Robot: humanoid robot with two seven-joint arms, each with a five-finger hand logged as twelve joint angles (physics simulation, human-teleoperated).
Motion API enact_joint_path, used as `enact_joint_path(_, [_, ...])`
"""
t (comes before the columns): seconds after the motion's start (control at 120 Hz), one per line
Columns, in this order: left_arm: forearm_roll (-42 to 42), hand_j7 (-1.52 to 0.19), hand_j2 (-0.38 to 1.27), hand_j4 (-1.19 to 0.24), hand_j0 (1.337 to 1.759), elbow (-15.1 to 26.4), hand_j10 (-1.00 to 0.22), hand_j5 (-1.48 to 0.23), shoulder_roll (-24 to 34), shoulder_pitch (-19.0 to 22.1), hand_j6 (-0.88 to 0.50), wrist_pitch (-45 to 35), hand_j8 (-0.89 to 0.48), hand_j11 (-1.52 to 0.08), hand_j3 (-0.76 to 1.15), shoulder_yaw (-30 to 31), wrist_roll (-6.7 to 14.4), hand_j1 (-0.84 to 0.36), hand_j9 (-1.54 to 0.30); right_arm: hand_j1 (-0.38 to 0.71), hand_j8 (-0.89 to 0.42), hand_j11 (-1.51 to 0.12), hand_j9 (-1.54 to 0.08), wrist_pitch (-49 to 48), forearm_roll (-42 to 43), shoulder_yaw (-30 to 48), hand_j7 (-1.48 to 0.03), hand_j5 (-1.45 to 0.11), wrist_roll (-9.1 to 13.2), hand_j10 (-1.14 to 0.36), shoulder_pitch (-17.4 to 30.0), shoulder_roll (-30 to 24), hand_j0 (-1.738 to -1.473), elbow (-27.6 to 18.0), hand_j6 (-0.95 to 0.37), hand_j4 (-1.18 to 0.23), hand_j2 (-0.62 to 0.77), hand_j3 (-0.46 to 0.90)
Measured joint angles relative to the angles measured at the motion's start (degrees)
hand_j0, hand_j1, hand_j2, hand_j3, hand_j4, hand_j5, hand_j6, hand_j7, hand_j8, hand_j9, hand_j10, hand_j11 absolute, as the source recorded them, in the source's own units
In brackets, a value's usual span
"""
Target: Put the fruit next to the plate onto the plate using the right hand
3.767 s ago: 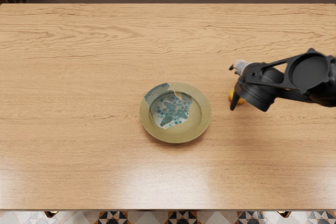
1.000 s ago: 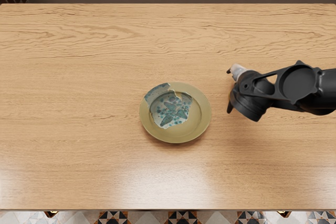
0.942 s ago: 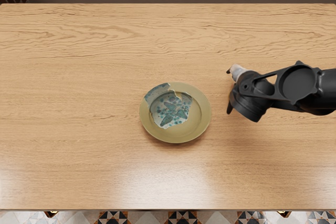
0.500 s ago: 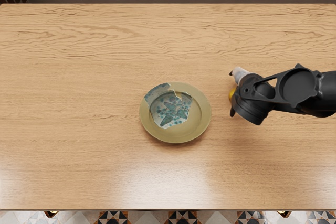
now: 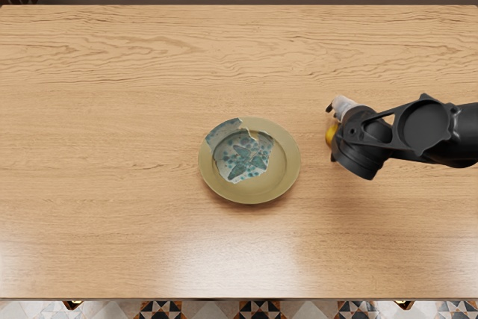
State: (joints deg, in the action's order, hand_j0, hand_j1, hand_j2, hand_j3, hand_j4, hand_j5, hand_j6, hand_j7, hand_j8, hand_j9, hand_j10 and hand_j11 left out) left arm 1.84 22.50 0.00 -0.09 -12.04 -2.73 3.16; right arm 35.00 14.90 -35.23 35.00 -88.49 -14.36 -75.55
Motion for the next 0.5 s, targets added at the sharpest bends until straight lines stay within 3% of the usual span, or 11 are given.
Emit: enact_joint_path(0.5, [0.00,-0.01,0.00,-0.01,1.658,0.00,-0.01,-0.01,0.00,0.00,-0.01,0.00,-0.01,-0.01,0.00,0.00,0.00,0.34,-0.01,0.01,-0.30,-0.38,-0.38,0.00,1.73,0.24,-0.38,-0.38,0.00,-0.30,2.10,-0.01,-1.658,1.99,-0.30,-0.30,-0.06,0.00])
